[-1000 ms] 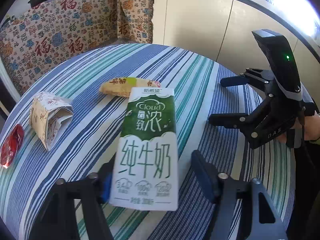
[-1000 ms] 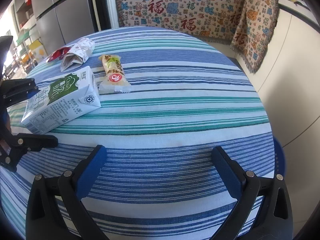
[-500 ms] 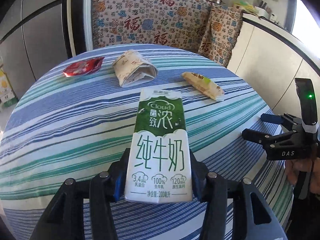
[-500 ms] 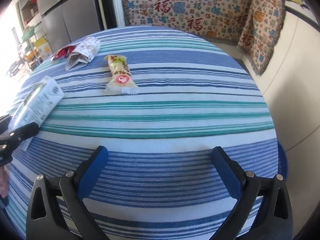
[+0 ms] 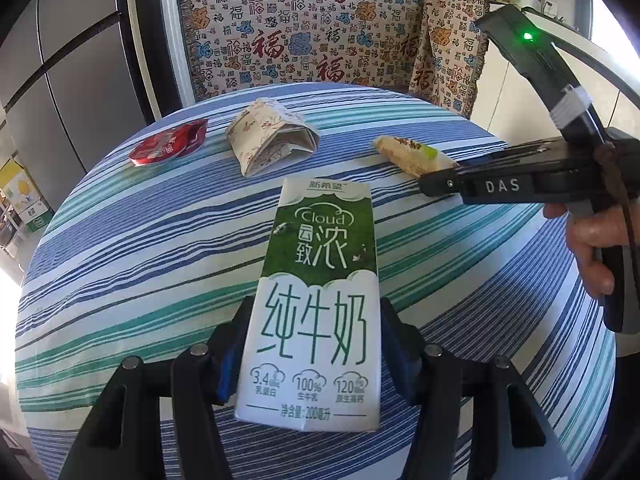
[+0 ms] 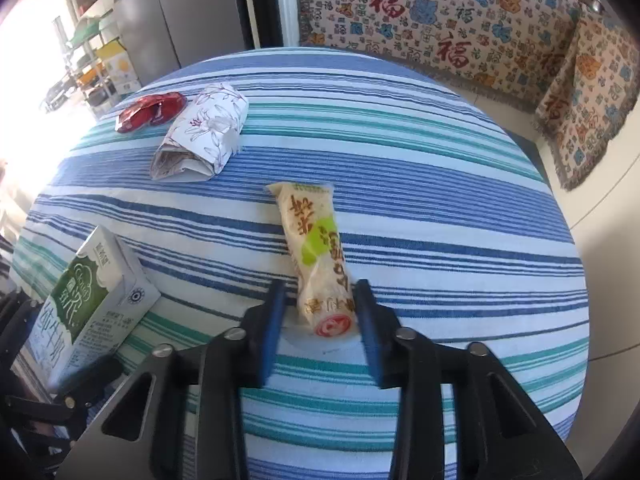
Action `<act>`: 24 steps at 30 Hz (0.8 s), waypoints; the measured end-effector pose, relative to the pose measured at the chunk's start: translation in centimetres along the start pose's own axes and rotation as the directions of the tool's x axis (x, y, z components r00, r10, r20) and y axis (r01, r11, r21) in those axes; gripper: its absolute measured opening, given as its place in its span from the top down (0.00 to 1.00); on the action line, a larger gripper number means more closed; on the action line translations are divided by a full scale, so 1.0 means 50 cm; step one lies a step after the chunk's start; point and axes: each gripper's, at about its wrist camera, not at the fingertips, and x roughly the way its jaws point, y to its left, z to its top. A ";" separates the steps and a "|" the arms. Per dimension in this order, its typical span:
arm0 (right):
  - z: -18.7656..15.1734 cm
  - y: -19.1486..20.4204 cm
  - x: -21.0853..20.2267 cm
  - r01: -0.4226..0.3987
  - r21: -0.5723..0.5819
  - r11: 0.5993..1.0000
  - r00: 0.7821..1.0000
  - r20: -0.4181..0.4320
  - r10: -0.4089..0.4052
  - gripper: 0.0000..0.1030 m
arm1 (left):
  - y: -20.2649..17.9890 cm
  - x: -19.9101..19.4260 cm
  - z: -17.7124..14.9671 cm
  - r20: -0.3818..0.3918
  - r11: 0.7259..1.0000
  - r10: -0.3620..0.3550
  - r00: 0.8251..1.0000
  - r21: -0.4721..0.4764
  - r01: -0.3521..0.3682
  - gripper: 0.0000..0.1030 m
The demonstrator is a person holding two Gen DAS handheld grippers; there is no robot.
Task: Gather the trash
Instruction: 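Grasp the cream snack bar with the right tool while the left tool holds the carton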
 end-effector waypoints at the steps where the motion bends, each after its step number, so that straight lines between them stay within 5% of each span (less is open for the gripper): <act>1: -0.011 -0.001 -0.007 -0.004 -0.003 1.000 1.000 -0.002 0.004 0.70 | -0.002 0.001 0.000 0.000 1.000 0.002 1.000 -0.003 -0.002 0.42; 8: -0.104 -0.024 -0.073 -0.038 -0.005 0.999 0.997 -0.066 0.038 0.66 | 0.006 -0.010 0.005 -0.038 0.996 -0.085 0.996 -0.032 0.084 0.42; 11: -0.107 -0.043 -0.083 -0.077 0.027 0.997 0.994 -0.079 0.079 0.47 | 0.008 -0.009 0.012 -0.056 0.995 -0.098 0.994 -0.030 0.096 0.42; 19: -0.063 -0.019 -0.079 -0.072 -0.052 0.996 0.992 -0.104 0.066 0.46 | 0.011 0.004 0.038 -0.098 0.998 -0.061 0.993 0.000 0.061 0.42; 21: -0.057 -0.005 -0.071 -0.064 -0.078 0.995 0.992 -0.112 0.055 0.47 | 0.011 0.002 0.046 -0.093 0.998 -0.055 0.994 0.005 0.056 0.42; 23: -0.055 -0.002 -0.065 -0.046 -0.079 0.996 0.993 -0.110 0.037 0.69 | 0.012 -0.002 0.050 -0.083 0.998 -0.057 0.995 0.010 0.058 0.43; 24: -0.055 -0.007 -0.064 -0.043 -0.066 0.997 0.994 -0.106 0.036 0.75 | 0.012 -0.007 0.051 -0.071 0.998 -0.054 0.996 0.016 0.056 0.52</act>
